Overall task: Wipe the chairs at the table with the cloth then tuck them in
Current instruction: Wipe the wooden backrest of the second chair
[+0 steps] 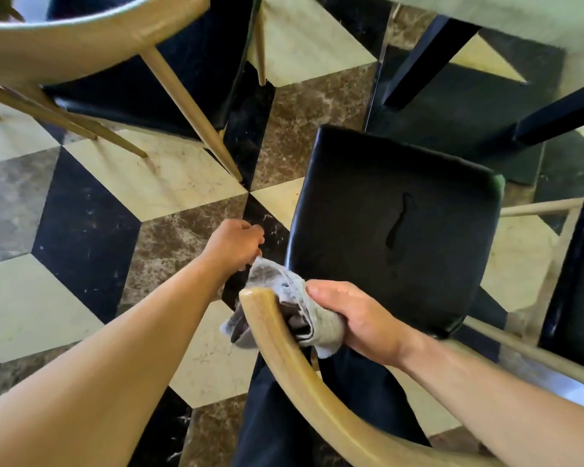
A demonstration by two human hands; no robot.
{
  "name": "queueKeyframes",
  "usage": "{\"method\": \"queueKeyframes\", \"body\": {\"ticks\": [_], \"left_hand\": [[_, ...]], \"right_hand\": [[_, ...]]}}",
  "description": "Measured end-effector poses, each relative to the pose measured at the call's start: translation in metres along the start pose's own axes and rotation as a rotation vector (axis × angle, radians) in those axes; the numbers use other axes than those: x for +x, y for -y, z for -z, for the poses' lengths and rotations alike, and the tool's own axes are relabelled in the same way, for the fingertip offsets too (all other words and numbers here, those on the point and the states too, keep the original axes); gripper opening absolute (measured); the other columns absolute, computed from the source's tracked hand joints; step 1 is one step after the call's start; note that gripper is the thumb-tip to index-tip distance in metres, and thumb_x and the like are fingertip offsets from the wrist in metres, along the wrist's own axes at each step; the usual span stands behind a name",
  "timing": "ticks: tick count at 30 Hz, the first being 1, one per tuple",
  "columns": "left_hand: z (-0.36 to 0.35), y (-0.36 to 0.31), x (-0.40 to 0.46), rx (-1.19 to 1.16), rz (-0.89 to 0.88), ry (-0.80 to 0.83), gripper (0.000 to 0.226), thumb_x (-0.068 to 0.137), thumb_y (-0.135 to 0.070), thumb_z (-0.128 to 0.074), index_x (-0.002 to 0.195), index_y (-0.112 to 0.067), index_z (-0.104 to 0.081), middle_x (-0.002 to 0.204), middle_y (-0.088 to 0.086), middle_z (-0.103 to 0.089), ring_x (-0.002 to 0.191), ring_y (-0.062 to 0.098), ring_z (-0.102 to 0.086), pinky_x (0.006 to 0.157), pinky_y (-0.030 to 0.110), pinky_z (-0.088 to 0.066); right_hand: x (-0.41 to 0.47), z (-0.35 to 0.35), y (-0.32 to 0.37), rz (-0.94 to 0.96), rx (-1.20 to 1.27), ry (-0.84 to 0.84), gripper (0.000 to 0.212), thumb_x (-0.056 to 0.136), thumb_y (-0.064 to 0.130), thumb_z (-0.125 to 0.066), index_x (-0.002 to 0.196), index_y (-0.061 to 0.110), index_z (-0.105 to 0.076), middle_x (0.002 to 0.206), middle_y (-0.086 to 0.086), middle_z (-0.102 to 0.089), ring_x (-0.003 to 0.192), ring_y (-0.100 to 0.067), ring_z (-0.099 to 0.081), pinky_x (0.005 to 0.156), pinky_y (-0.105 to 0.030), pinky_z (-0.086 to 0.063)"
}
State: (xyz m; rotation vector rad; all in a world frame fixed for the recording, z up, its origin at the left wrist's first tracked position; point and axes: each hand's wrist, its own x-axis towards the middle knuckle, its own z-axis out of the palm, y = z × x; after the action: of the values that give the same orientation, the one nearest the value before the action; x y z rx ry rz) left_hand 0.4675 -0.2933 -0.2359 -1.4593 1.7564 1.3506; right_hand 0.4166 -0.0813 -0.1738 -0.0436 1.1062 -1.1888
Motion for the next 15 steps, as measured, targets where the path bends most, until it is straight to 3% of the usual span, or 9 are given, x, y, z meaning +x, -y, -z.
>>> {"method": "queueKeyframes", "body": {"ticks": [2,4,7,9,12,14,15], "left_hand": [[0.001,-0.006,-0.002,-0.018,-0.008,0.003,0.025,0.098,-0.023,-0.053,0.091,-0.008,-0.071,0.074,0.01,-0.072,0.064,0.02,-0.063,0.06,0.03,-0.049],[0.003,-0.01,-0.002,-0.026,-0.01,0.014,0.023,0.099,-0.022,-0.052,0.09,-0.009,-0.069,0.075,0.01,-0.071,0.066,0.022,-0.063,0.058,0.03,-0.048],[0.004,-0.008,0.001,-0.043,-0.012,0.011,0.024,0.099,-0.021,-0.051,0.091,-0.007,-0.069,0.073,0.009,-0.069,0.064,0.022,-0.061,0.058,0.032,-0.047],[0.003,-0.005,0.002,-0.037,-0.005,0.011,0.024,0.099,-0.022,-0.051,0.092,-0.007,-0.069,0.072,0.008,-0.069,0.064,0.022,-0.061,0.061,0.033,-0.049],[-0.001,0.001,0.004,-0.015,0.011,0.025,0.023,0.099,-0.022,-0.052,0.092,-0.009,-0.069,0.072,0.007,-0.07,0.066,0.021,-0.063,0.065,0.033,-0.052],[-0.003,0.005,0.005,-0.013,0.016,0.046,0.022,0.099,-0.02,-0.052,0.093,-0.008,-0.069,0.072,0.008,-0.069,0.066,0.022,-0.062,0.065,0.034,-0.051],[-0.004,0.006,0.006,-0.007,0.016,0.055,0.022,0.099,-0.019,-0.052,0.094,-0.006,-0.069,0.072,0.008,-0.069,0.065,0.022,-0.062,0.065,0.035,-0.051]], "right_hand": [[-0.012,0.001,0.0,0.002,0.05,-0.029,0.039,0.108,0.027,-0.043,0.112,-0.007,-0.062,0.09,-0.012,-0.07,0.074,-0.02,-0.067,0.06,-0.028,-0.054],[-0.014,-0.001,-0.01,0.01,-0.032,-0.066,0.043,0.108,0.022,-0.04,0.12,-0.015,-0.06,0.102,-0.012,-0.069,0.09,-0.018,-0.066,0.08,-0.03,-0.055],[0.003,-0.018,-0.028,0.052,-0.292,-0.084,0.037,0.11,0.018,-0.039,0.112,-0.004,-0.069,0.1,0.002,-0.066,0.095,-0.002,-0.059,0.094,-0.022,-0.047],[0.026,-0.025,-0.04,0.056,-0.308,-0.137,0.037,0.105,0.022,-0.043,0.098,0.0,-0.072,0.092,0.0,-0.065,0.09,-0.003,-0.058,0.092,-0.024,-0.046],[0.065,-0.009,-0.063,0.005,-0.321,-0.229,0.029,0.098,0.032,-0.05,0.085,0.023,-0.074,0.088,0.012,-0.068,0.091,-0.006,-0.061,0.095,-0.036,-0.047],[0.087,0.007,-0.078,-0.033,-0.383,-0.261,0.035,0.102,0.027,-0.051,0.074,0.029,-0.072,0.079,0.014,-0.067,0.081,-0.004,-0.06,0.086,-0.037,-0.047],[0.097,0.013,-0.084,-0.056,-0.43,-0.288,0.039,0.103,0.023,-0.049,0.069,0.024,-0.068,0.073,0.011,-0.064,0.074,-0.005,-0.057,0.08,-0.037,-0.045]]}}
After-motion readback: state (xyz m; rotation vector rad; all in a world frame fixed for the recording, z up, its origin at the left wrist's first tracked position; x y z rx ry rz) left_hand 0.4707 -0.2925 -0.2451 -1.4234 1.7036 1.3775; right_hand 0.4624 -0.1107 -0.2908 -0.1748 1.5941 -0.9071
